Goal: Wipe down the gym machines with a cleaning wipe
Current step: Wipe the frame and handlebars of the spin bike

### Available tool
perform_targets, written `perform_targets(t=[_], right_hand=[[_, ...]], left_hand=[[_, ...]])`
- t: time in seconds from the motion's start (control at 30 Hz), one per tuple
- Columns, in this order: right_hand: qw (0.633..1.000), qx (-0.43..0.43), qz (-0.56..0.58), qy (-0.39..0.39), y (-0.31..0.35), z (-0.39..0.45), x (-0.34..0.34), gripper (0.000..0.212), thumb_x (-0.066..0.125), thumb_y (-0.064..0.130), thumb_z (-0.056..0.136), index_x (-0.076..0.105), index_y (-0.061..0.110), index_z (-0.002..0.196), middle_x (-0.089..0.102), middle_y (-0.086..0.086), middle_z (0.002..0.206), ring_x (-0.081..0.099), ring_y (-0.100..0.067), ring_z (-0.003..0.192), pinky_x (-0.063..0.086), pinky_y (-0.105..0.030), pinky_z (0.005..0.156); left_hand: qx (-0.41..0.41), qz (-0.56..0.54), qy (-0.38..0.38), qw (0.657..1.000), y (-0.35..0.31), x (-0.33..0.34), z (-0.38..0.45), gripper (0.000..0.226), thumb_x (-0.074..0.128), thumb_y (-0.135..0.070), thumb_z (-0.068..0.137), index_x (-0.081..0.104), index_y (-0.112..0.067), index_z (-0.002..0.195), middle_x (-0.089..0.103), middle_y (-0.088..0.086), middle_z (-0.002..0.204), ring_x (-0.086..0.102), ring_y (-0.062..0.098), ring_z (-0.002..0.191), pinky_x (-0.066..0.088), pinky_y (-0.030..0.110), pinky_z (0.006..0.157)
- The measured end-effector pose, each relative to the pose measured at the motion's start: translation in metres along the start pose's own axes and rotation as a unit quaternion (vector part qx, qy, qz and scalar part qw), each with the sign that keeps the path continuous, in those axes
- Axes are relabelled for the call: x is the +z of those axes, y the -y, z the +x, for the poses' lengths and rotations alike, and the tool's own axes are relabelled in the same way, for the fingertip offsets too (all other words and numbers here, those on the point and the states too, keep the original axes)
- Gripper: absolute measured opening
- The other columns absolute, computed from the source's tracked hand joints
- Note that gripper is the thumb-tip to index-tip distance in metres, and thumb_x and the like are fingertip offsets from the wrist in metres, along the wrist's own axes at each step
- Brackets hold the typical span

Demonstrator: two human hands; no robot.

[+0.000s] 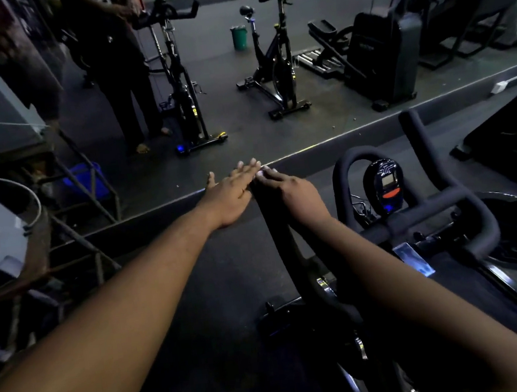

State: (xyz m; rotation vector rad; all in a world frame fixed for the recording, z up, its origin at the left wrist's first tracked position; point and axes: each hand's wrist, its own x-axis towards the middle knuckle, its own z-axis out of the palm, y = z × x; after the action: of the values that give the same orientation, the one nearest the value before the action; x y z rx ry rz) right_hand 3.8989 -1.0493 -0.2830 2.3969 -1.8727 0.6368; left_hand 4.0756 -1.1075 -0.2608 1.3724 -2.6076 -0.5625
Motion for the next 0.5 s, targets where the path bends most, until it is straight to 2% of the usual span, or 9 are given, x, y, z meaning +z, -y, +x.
perform_targets(t=[0.1,0.17,0.23,0.3,0.33,0.37,0.4,0.47,0.5], right_hand=[[0.999,-0.021,-0.001,0.025,0.001,-0.019,0.015,0.064,0.059,0.006,0.088,0.050,0.021,0.149,0.045,-0.011,0.156,0.071,-0.037,0.099,0.058,-0.041,0.066],[0.996,-0.075,-0.032,0.027,-0.002,-0.048,0.013,0.056,0.052,0.008,0.080,0.067,0.018,0.133,0.061,-0.014,0.140,0.074,-0.030,0.088,0.053,-0.030,0.051],[0.989,-0.119,-0.080,0.018,-0.010,-0.070,0.013,0.057,0.041,0.014,0.076,0.075,0.019,0.121,0.069,-0.013,0.129,0.075,-0.020,0.090,0.049,-0.023,0.047],[0.990,-0.130,-0.040,0.036,-0.015,-0.080,0.017,0.058,0.040,0.011,0.081,0.068,0.013,0.131,0.060,-0.018,0.140,0.068,-0.025,0.116,0.057,-0.025,0.060],[0.990,-0.125,-0.004,0.063,-0.014,-0.077,0.018,0.057,0.042,0.010,0.087,0.059,0.012,0.142,0.049,-0.021,0.150,0.056,-0.031,0.132,0.059,-0.032,0.077],[0.990,-0.113,0.019,0.081,-0.012,-0.073,0.022,0.056,0.046,0.013,0.095,0.046,0.011,0.151,0.034,-0.021,0.160,0.039,-0.035,0.145,0.053,-0.041,0.097],[0.990,-0.101,0.033,0.095,-0.007,-0.069,0.022,0.058,0.049,0.022,0.101,0.034,0.011,0.157,0.021,-0.022,0.165,0.023,-0.038,0.152,0.040,-0.048,0.111],[0.990,-0.069,0.054,0.106,0.006,-0.062,0.026,0.069,0.051,0.037,0.104,0.022,0.009,0.160,0.004,-0.021,0.167,0.005,-0.041,0.155,0.022,-0.053,0.121],[0.991,-0.056,0.060,0.108,0.011,-0.061,0.030,0.070,0.051,0.035,0.105,0.020,0.007,0.160,-0.001,-0.022,0.167,0.000,-0.042,0.155,0.019,-0.051,0.123]], left_hand=[[-0.015,0.021,-0.003,1.000,-0.003,0.004,-0.004,0.071,0.039,-0.016,0.102,0.005,-0.032,0.163,0.001,-0.016,0.169,0.000,0.007,0.156,-0.005,0.064,0.121],[-0.027,0.032,-0.001,0.999,-0.006,0.007,-0.009,0.074,0.040,-0.017,0.101,0.001,-0.031,0.163,-0.003,-0.015,0.169,-0.001,0.006,0.156,-0.006,0.064,0.121],[-0.035,0.040,-0.003,0.999,-0.009,0.010,-0.012,0.076,0.040,-0.017,0.101,-0.002,-0.031,0.162,-0.007,-0.015,0.169,-0.002,0.006,0.156,-0.006,0.064,0.122],[-0.047,0.044,-0.003,0.998,-0.014,0.012,-0.014,0.076,0.041,-0.019,0.102,-0.003,-0.031,0.162,-0.009,-0.014,0.169,-0.003,0.007,0.156,-0.005,0.064,0.122],[-0.054,0.044,-0.003,0.998,-0.016,0.012,-0.014,0.075,0.041,-0.020,0.102,-0.003,-0.030,0.162,-0.009,-0.013,0.169,-0.002,0.007,0.156,-0.005,0.064,0.122],[-0.061,0.041,-0.002,0.997,-0.019,0.011,-0.013,0.074,0.042,-0.021,0.102,-0.001,-0.030,0.163,-0.008,-0.013,0.169,-0.002,0.007,0.156,-0.004,0.064,0.122],[-0.069,0.035,-0.003,0.997,-0.022,0.010,-0.013,0.073,0.042,-0.022,0.103,0.000,-0.029,0.163,-0.007,-0.012,0.169,-0.002,0.007,0.156,-0.004,0.064,0.122],[-0.081,0.027,0.000,0.996,-0.027,0.006,-0.014,0.071,0.040,-0.025,0.104,0.002,-0.029,0.163,-0.006,-0.012,0.170,-0.002,0.008,0.156,-0.004,0.064,0.122],[-0.085,0.027,0.002,0.996,-0.029,0.005,-0.015,0.070,0.039,-0.026,0.104,0.002,-0.030,0.163,-0.005,-0.012,0.170,-0.002,0.008,0.156,-0.005,0.064,0.122]])
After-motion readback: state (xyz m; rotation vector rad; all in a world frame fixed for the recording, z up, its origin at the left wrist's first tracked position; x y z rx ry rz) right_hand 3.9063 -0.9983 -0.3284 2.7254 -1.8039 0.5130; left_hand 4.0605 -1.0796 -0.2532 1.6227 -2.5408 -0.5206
